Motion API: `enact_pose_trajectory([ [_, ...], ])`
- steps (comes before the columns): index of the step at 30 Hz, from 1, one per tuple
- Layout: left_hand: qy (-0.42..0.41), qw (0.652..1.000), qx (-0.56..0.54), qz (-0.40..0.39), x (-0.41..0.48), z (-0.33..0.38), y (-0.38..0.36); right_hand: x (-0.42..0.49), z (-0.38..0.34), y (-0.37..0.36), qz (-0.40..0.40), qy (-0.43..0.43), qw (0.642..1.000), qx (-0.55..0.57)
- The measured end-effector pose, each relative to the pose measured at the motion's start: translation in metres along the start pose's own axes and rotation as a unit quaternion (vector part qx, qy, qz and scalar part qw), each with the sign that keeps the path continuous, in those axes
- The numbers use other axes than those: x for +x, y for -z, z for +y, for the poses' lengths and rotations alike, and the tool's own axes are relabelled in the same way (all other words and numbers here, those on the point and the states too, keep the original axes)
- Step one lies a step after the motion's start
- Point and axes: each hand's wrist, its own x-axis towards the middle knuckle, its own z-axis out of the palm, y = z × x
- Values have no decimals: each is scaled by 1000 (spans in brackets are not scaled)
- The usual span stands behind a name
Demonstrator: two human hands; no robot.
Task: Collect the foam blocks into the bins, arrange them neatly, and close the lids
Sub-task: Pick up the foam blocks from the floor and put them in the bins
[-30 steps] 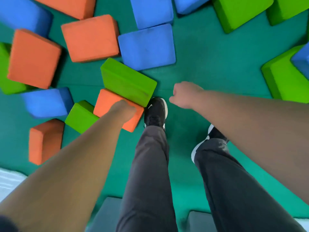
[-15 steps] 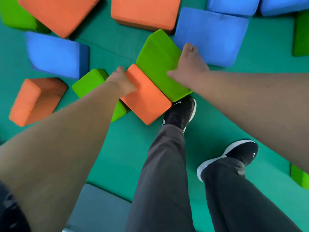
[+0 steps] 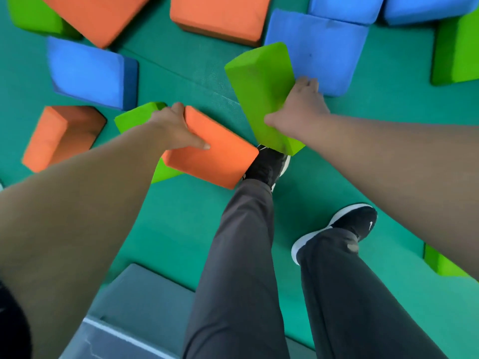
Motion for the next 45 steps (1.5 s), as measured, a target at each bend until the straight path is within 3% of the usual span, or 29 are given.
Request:
enact_pose_trajectory([
  [7,5,996,43,74,-66,89,24,-62,84,48,3,-45,997,63],
  [14,-129,972,139,136,-137,241,47,-127,197,95,2,-122,985,126],
  [18,-217,956,152,128,-179,327,36,-164,259,108,18,-179,969,171],
  [23,-269,942,175,102,-220,403,-4,-211,332,105,47,-269,930,244],
  [31,-341,891,290,77,-281,437,-72,-317,385,45,122,-412,817,385],
  [37,-396,831,390,36,-343,416,-131,-413,341,-40,121,-475,718,494],
  [45,-453,715,532,15,-410,372,-246,-534,282,-215,145,-542,544,624],
])
